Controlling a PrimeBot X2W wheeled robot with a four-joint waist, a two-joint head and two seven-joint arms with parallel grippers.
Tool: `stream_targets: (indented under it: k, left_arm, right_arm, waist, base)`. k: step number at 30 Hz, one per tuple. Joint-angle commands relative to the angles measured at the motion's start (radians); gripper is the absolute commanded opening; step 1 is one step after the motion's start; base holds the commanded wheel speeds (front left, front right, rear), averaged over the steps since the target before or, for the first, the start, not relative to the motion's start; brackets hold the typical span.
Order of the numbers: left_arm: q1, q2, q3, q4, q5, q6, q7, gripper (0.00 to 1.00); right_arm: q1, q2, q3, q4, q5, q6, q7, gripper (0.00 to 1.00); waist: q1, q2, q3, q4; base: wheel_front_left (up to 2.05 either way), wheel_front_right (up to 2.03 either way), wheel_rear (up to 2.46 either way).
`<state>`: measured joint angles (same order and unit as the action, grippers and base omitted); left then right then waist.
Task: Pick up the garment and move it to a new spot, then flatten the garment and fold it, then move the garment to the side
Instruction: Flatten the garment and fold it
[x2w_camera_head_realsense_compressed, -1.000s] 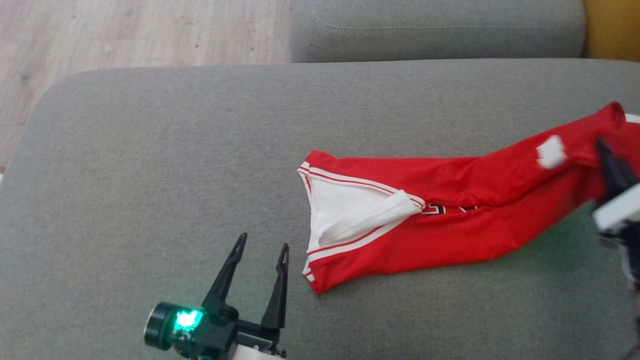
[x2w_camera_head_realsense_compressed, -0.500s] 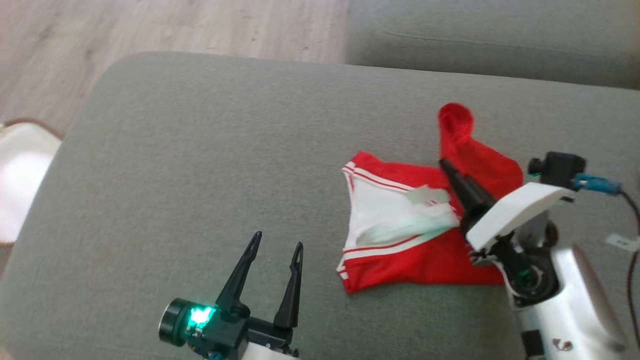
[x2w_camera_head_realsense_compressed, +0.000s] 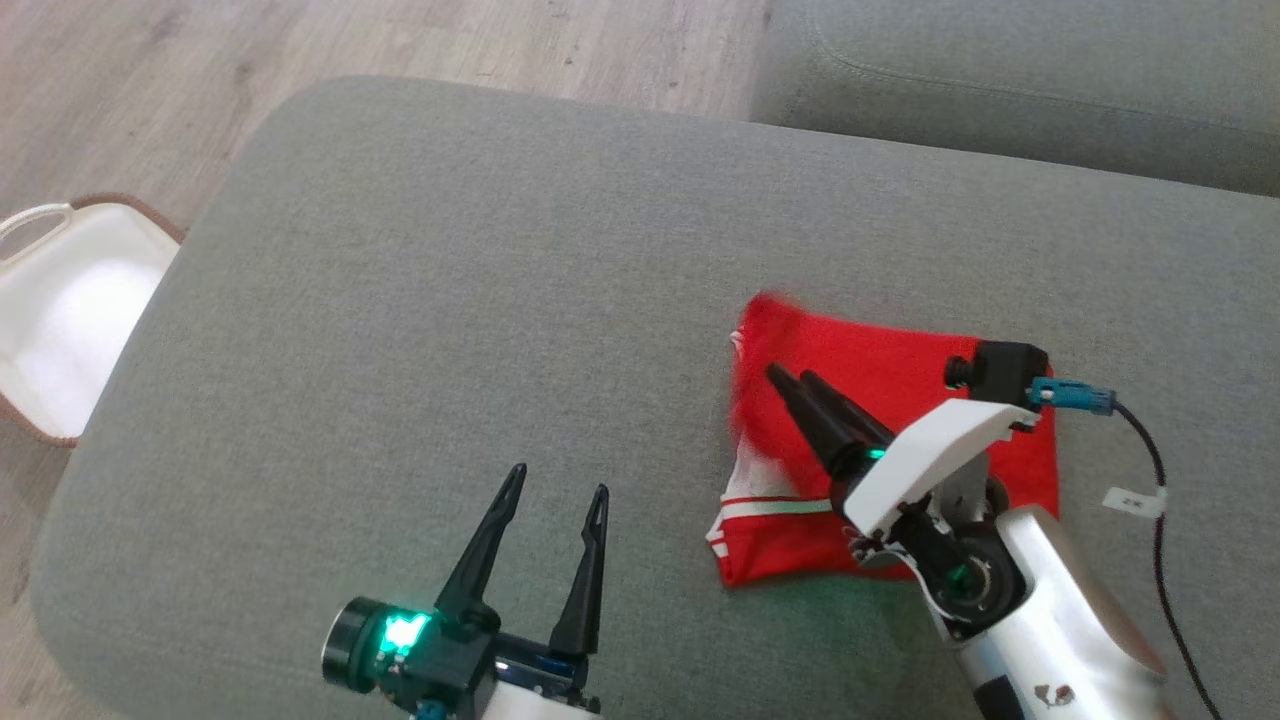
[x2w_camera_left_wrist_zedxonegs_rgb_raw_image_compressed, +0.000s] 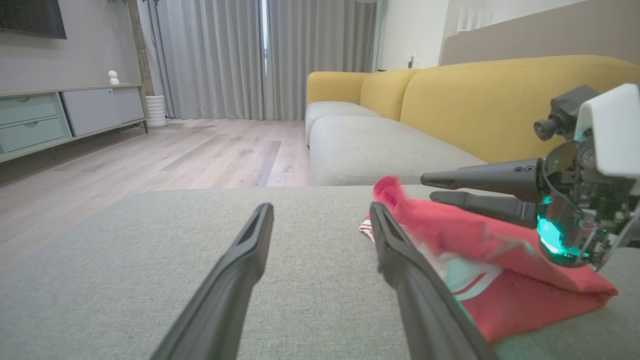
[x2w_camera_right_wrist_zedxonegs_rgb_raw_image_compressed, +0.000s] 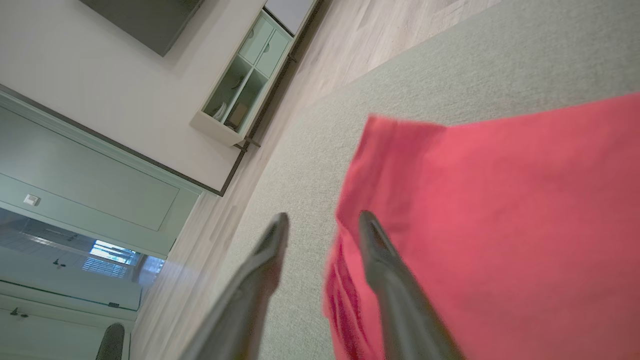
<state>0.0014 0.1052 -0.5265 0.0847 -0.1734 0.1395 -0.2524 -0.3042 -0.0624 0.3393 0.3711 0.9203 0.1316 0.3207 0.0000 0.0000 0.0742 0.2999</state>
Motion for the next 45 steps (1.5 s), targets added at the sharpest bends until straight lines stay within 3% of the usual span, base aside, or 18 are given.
stream_targets:
  k: [1,8,15,19,24,28,34,38,45]
  left_arm:
    - [-0.019,-0.013,0.038,-0.027,0.013,-0.005,-0.009,1.0]
    - [-0.003,-0.019,0.07,-0.026,0.007,-0.007,-0.009,1.0]
    - [0.03,-0.027,0.124,-0.029,-0.019,-0.006,-0.009,1.0]
    - [0.047,-0.029,0.15,-0.032,-0.024,-0.004,-0.009,1.0]
    - [0.067,-0.031,0.166,-0.031,-0.021,-0.008,-0.009,1.0]
    - [0.084,-0.031,0.184,-0.029,-0.015,-0.009,-0.009,1.0]
    - [0.126,-0.035,0.213,-0.021,-0.01,-0.004,-0.009,1.0]
    - [0.144,-0.038,0.231,-0.014,-0.008,-0.007,-0.009,1.0]
    - [0.151,-0.044,0.247,0.006,-0.014,-0.02,-0.009,1.0]
  right_arm:
    - [-0.051,0.012,0.027,-0.028,0.01,-0.001,-0.016,1.0]
    - [-0.044,-0.005,0.016,-0.08,-0.053,-0.001,-0.093,1.0]
    - [0.044,-0.133,-0.007,-0.18,-0.192,-0.001,-0.301,1.0]
    - [0.108,-0.198,-0.016,-0.178,-0.276,-0.001,-0.431,1.0]
    - [0.193,-0.234,-0.035,-0.132,-0.39,-0.001,-0.552,1.0]
    - [0.264,-0.222,-0.083,-0.103,-0.52,-0.001,-0.578,1.0]
    - [0.366,-0.139,-0.18,-0.133,-0.621,-0.001,-0.582,1.0]
    - [0.414,-0.088,-0.213,-0.155,-0.647,-0.001,-0.582,1.0]
    - [0.436,-0.066,-0.217,-0.166,-0.661,-0.001,-0.582,1.0]
  waist:
    - [0.0,0.0,-0.003,-0.011]
    - [0.0,0.0,-0.032,-0.065]
    - [0.0,0.0,-0.089,-0.153]
    - [0.0,0.0,-0.111,-0.198]
    - [0.0,0.0,-0.136,-0.236]
    - [0.0,0.0,-0.15,-0.257]
    - [0.0,0.0,-0.165,-0.27]
    - [0.0,0.0,-0.174,-0.275]
    - [0.0,0.0,-0.186,-0.281]
  base:
    - [0.0,0.0,0.0]
    - [0.0,0.0,0.0]
    - [0.0,0.0,0.0]
    - [0.0,0.0,0.0]
    - [0.0,0.0,0.0]
    - [0.0,0.0,0.0]
    - [0.0,0.0,0.0]
    - [0.0,0.0,0.0]
    - [0.0,0.0,0.0]
